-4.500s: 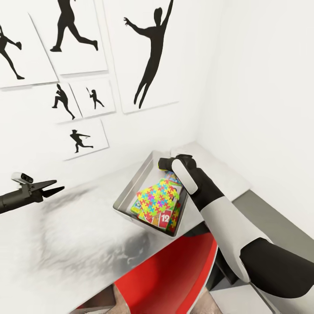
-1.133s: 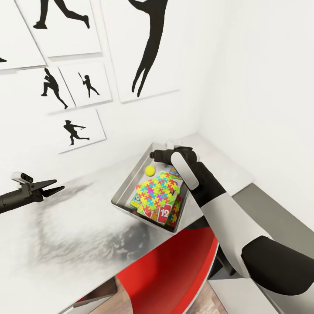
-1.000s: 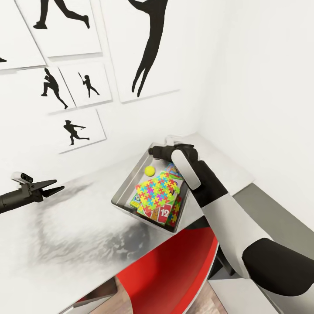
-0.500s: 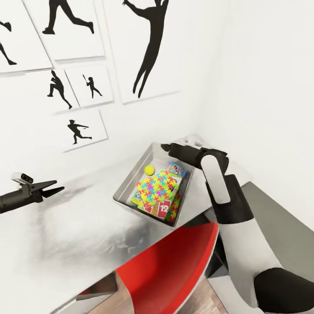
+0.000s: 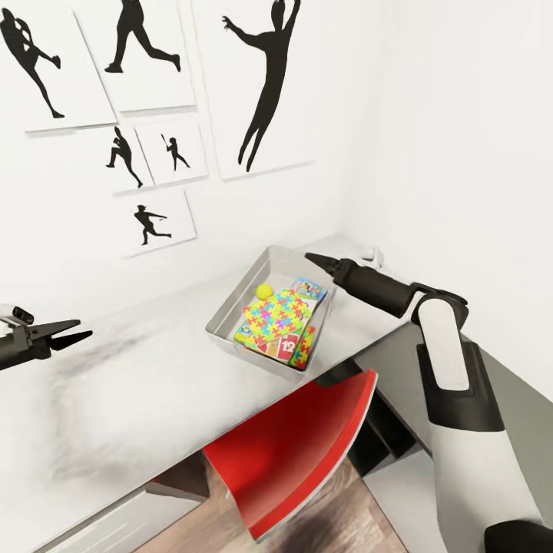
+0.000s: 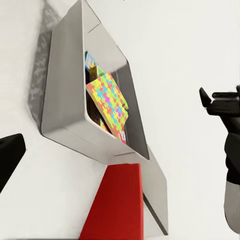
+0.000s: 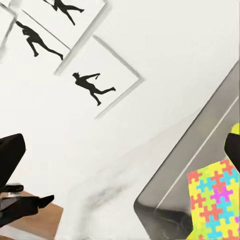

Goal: Put all the toys in the child's room - the three board games (two on the bed and one on the table), the two jigsaw puzzles on the table, and the tennis ball on the table - inside the toy box on the table in the child's room.

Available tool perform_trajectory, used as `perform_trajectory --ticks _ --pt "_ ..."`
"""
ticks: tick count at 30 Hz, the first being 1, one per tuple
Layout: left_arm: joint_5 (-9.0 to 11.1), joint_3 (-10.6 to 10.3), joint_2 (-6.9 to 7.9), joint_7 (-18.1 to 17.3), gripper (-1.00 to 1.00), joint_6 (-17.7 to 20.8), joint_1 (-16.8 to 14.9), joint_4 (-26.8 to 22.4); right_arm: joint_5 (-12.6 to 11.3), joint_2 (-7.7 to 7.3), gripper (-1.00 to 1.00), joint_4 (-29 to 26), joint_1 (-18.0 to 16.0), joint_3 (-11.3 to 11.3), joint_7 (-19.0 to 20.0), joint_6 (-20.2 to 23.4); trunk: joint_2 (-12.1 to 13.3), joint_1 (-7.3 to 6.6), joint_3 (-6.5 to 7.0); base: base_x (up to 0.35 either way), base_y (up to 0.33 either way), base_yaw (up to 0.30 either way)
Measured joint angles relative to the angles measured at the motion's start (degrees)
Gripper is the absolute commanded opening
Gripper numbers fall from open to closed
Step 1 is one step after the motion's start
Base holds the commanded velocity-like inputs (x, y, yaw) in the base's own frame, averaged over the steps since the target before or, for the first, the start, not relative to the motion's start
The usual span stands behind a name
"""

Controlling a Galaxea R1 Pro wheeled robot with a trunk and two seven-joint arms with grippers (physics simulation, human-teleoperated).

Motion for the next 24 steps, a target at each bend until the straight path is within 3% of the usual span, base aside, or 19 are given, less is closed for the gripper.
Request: perform_trajectory --ticks 2,6,8,10,13,16,19,22,24 --pt "-0.01 0.00 0.24 0.00 1.00 -0.02 0.03 0.01 -0.12 -0.14 1.00 -0.04 0.30 -0.34 3.21 0.53 0.00 0.00 0.19 -0.010 0.000 0.000" --pt "-0.17 -0.06 0.40 0.00 1.00 -0.02 0.08 0.07 -0.24 -0.45 1.00 -0.07 0.71 -0.63 6.04 1.53 0.00 0.00 0.57 -0.004 0.000 0.000" --pt "-0.29 -0.08 0.47 0.00 1.00 -0.08 0.15 0.39 -0.27 -1.43 1.00 -0.08 2.06 -0.83 7.12 2.08 0.01 0.00 0.76 -0.001 0.000 0.000" --pt "-0.45 -0.09 0.53 0.00 1.00 -0.29 0.31 1.28 -0.21 -3.22 1.00 -0.08 5.07 -1.82 11.03 2.00 0.01 0.00 0.95 0.000 0.000 0.000" --pt "-0.51 -0.09 0.71 0.00 1.00 -1.09 0.38 2.76 -0.08 -4.09 1.00 -0.11 8.54 -4.41 19.88 1.68 0.00 0.00 1.24 0.000 0.000 0.000" --pt "-0.47 -0.14 1.02 0.00 1.00 -3.02 0.45 6.07 0.34 -4.41 1.00 -0.15 15.38 -9.64 31.90 0.99 0.00 -0.01 1.51 0.000 0.000 0.000" --pt "-0.45 -0.21 1.11 0.00 1.00 -6.24 1.08 9.53 0.47 -4.48 1.00 -0.16 22.73 -14.69 39.11 -1.78 0.00 -0.01 1.80 0.000 0.000 0.000" --pt "-0.39 -0.23 1.13 0.00 1.00 -8.59 2.74 11.50 0.45 -4.52 1.00 -0.16 28.52 -17.55 44.80 -5.70 0.00 -0.01 2.09 0.000 0.000 0.000" --pt "-0.33 -0.33 1.00 0.00 1.00 -9.71 4.38 12.30 0.70 -4.52 1.00 -0.16 33.02 -18.84 52.02 -9.42 0.00 -0.01 2.28 0.000 0.000 0.000"
